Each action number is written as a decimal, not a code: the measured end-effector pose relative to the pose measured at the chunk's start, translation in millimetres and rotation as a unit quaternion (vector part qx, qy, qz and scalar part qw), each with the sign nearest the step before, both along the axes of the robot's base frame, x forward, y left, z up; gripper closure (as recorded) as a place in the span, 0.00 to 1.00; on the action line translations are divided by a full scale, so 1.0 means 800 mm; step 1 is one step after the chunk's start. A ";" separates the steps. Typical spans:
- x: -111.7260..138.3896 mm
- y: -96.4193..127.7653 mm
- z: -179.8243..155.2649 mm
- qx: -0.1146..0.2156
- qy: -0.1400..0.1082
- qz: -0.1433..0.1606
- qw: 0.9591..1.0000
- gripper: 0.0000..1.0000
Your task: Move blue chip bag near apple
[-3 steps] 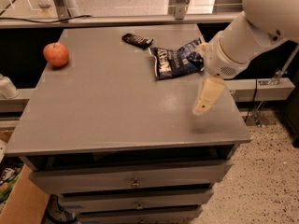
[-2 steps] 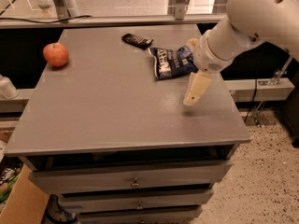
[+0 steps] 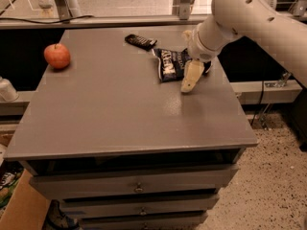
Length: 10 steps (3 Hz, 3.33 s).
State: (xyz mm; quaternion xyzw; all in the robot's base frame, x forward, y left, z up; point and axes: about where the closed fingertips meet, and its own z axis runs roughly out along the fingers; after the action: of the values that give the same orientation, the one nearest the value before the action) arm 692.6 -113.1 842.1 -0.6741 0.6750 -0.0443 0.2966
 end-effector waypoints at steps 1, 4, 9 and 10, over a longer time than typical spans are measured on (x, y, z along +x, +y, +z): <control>0.042 0.001 0.015 -0.020 -0.015 -0.001 1.000 0.00; 0.061 0.012 0.022 -0.052 -0.020 0.019 0.998 0.65; -0.017 0.171 0.095 0.012 -0.047 0.130 0.990 1.00; 0.004 0.197 0.096 0.052 -0.071 0.121 0.989 1.00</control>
Offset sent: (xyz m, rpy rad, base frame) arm 0.0658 -0.0003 0.0131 -0.1219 -0.0380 0.0077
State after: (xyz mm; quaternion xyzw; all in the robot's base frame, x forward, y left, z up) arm 695.8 44.8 919.0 -0.7298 0.5667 -0.0207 0.3818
